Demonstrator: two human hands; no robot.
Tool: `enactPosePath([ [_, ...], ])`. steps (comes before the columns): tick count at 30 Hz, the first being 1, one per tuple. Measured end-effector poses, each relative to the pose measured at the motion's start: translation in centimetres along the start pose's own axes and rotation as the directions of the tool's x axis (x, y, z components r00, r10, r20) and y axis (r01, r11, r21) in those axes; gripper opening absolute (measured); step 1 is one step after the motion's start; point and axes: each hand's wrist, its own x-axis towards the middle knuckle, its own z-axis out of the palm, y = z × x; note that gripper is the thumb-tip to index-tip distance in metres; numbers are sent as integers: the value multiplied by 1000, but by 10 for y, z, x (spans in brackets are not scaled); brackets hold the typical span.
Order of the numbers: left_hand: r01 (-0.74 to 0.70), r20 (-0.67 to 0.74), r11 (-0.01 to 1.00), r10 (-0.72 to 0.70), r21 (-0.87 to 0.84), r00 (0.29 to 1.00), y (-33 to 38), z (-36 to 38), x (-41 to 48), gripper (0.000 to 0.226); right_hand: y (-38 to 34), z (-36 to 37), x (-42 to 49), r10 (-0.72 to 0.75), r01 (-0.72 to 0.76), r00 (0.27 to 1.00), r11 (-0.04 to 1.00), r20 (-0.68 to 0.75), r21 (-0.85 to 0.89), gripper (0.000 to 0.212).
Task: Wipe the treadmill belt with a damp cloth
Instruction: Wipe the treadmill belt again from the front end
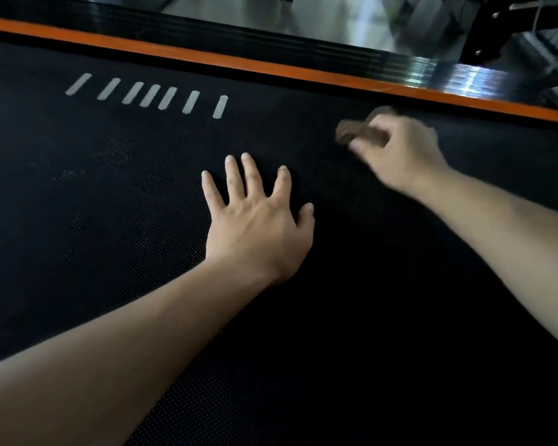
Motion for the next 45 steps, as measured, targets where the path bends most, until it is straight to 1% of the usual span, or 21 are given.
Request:
enactPosePath([
  [2,1,0,1000,-1,-1,1000,0,0,1,73,8,-3,18,207,-208,977,978,-53,-3,22],
  [4,8,7,1000,-8,1,1000,-1,0,0,73,0,4,15,243,-245,967,969,-79,-21,20],
  [8,12,8,1000,-12,-4,1000,0,0,2,72,-25,7,-41,-42,41,999,998,28,38,18],
  [10,14,5,1000,-14,-3,1000,1,0,2,71,-20,-5,-50,-81,81,995,997,57,5,19],
  [11,15,8,1000,-15,-1,1000,1,0,2,71,-15,-9,-44,-37,38,999,999,39,-23,19],
  [14,14,13,1000,-14,4,1000,0,0,1,72,-7,-13,-24,230,-230,973,973,-11,-22,21],
  [15,11,13,1000,-11,-2,1000,0,-1,1,72,-12,-10,-28,235,-236,971,971,-38,-36,21],
  [18,-23,13,999,24,-48,1000,-3,-6,-1,67,-40,-7,-74,86,-86,996,996,4,-6,25],
  [21,-70,43,997,72,-44,996,-10,-10,-16,64,-48,-23,-123,-117,107,987,990,113,92,15],
  [23,-91,71,995,93,-32,993,-17,-11,-39,64,-37,-29,-113,-110,107,988,994,110,26,16],
  [26,-111,83,994,113,-18,990,-28,-12,-74,68,-26,-26,-88,122,-120,992,991,40,-59,22],
  [28,-108,96,994,109,-16,989,-34,-13,-87,71,-37,-19,-101,149,-149,989,986,-14,-76,26],
  [31,-127,105,992,127,-2,986,-42,-11,-96,73,-66,-22,-164,-40,39,999,999,30,38,28],
  [33,-135,84,991,136,-14,987,-44,-9,-98,71,-76,-40,-203,-187,165,971,975,146,149,24],
  [35,-131,69,991,133,-29,989,-44,-8,-98,67,-64,-47,-201,-220,206,960,974,172,97,30],
  [36,-129,68,991,131,-29,989,-43,-7,-98,66,-54,-46,-188,-168,164,976,986,137,39,33],
  [39,-124,68,992,124,-12,990,-41,-7,-100,65,-30,-40,-156,125,-124,992,992,35,-22,30],
  [40,-121,68,993,122,-10,990,-40,-7,-100,65,-33,-37,-159,136,-135,991,990,16,-33,30],
  [42,-115,70,993,115,-9,991,-40,-7,-100,64,-50,-34,-186,5,-4,1000,998,22,-62,39],
  [44,-107,69,994,108,-15,992,-40,-7,-100,63,-70,-42,-228,-190,187,978,982,90,40,43],
  [45,-103,68,994,104,-22,992,-40,-7,-100,63,-73,-50,-241,-240,225,958,968,156,110,41],
])
